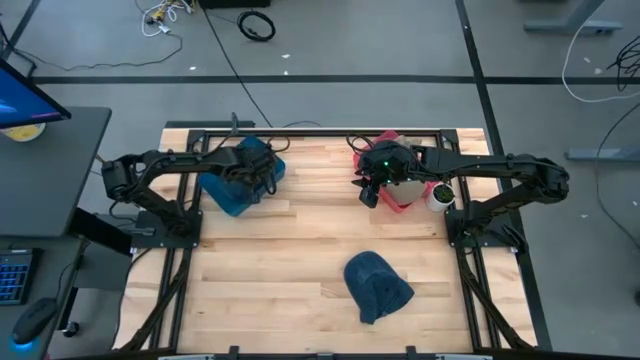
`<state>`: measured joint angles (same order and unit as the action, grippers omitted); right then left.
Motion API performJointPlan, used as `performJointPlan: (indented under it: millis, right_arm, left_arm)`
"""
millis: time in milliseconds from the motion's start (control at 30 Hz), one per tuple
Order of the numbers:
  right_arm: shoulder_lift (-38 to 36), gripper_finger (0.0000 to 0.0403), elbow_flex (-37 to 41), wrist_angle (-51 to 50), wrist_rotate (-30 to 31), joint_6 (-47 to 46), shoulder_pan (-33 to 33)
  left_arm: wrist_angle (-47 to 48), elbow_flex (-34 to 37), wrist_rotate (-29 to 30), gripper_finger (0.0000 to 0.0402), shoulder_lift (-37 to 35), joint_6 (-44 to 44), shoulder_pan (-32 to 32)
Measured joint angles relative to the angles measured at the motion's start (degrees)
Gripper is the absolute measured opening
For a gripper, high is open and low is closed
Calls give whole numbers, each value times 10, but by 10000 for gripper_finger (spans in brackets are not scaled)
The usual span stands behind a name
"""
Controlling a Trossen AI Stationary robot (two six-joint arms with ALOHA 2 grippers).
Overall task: Pick & Place hat
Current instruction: Put the left blue cap into the blue bin, then put the blue cap into the blue bin
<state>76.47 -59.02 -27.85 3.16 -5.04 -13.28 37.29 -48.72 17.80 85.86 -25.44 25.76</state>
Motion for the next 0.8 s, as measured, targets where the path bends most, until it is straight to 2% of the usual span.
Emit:
performJointPlan:
  millis: [133, 300, 567, 667, 800]
  right_arm:
    - [0, 144, 0, -1, 0, -5, 0]
    - [0, 144, 0, -3, -3, -7, 6]
    - [0, 144, 0, -14, -59, -3, 17]
    - [0, 144, 0, -12, -58, -7, 17]
    - [0, 144, 0, -20, -58, -57, 18]
  left_arm:
    - [-8, 1, 0, 51, 0, 30, 0]
    - [-9, 1, 0, 99, 0, 44, -3]
    - [-16, -5, 5, 159, 0, 66, -46]
    - [6, -34, 34, 164, 0, 76, -68]
    - [71, -106, 75, 159, 0, 105, -98]
